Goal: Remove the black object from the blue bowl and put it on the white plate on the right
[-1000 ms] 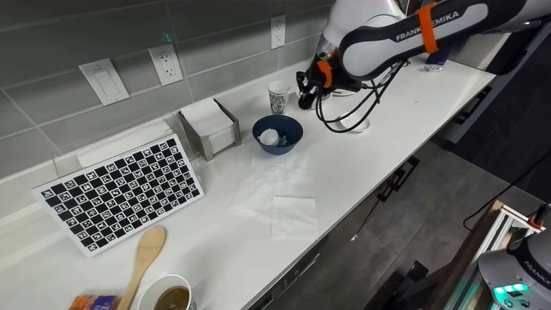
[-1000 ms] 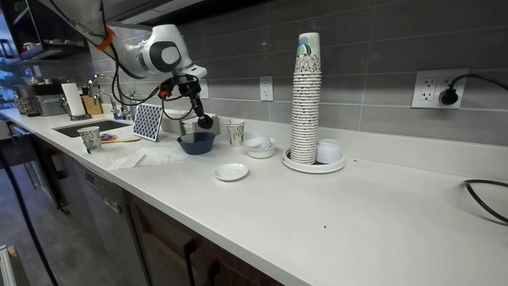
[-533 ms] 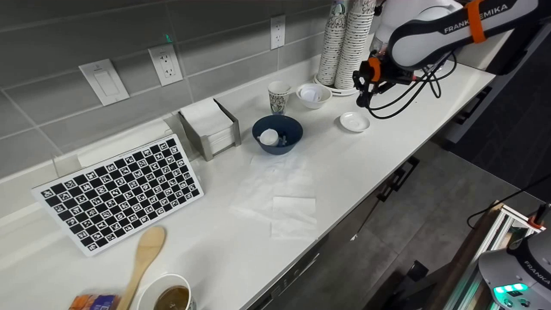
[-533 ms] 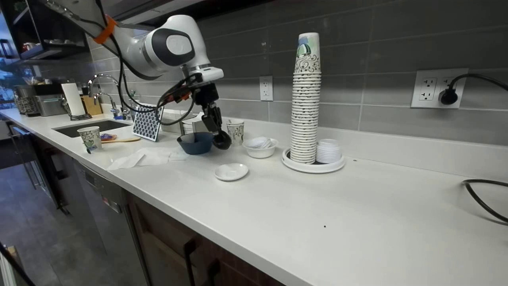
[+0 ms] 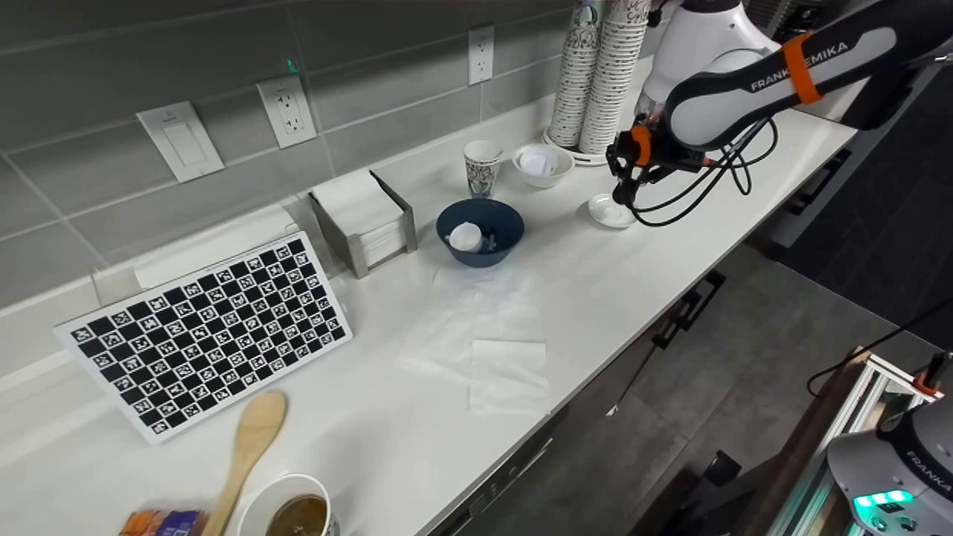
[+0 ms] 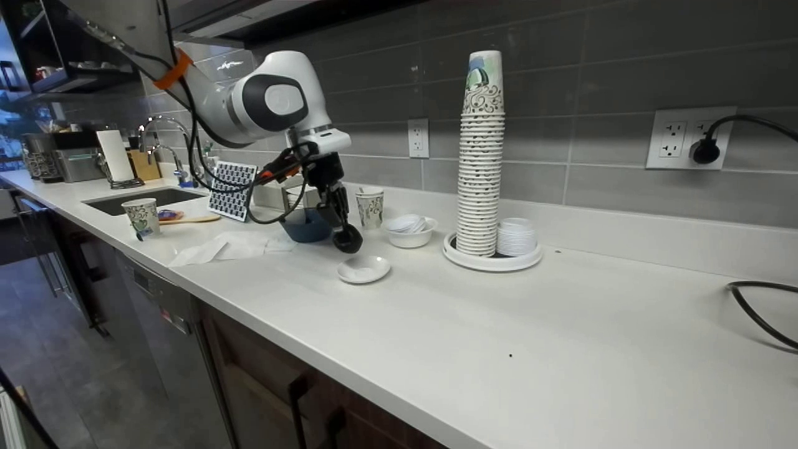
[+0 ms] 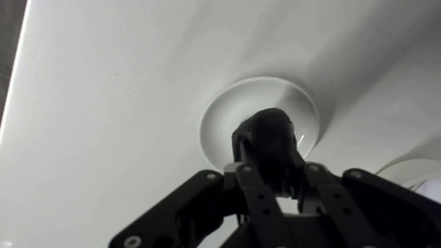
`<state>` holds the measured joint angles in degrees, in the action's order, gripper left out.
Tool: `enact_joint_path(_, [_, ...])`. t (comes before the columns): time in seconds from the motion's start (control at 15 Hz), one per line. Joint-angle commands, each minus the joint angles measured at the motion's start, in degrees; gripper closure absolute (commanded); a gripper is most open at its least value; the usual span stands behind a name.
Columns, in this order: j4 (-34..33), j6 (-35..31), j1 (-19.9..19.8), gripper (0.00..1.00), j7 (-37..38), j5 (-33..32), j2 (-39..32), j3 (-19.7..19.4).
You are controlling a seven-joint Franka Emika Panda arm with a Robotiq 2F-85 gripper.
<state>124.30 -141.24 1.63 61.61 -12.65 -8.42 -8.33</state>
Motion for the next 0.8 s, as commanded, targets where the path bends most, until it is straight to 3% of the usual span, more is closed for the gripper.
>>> enact_joint_path(0.0, [-0.94, -1.75, -0.66, 0.94, 2.53, -0.27, -2.91, 0.13])
enact_joint_path(0.33, [-1.86, -4.91, -0.06, 0.94, 5.08, -0.31, -5.87, -0.66])
enact_joint_path(0.4, [-2.03, -6.3, 0.11, 0.79, 5.95, -0.59, -6.33, -1.0])
enact_joint_path(0.47, [-2.11, -7.63, 0.37, 0.52, 7.05, -1.09, -6.64, -1.47])
enact_joint_path(0.53, [-2.06, -8.31, 0.42, 0.51, 7.36, -0.69, -6.62, -1.64])
enact_joint_path(0.73, [-1.34, -7.95, 0.81, 0.32, 8.56, -0.84, -5.25, -2.28])
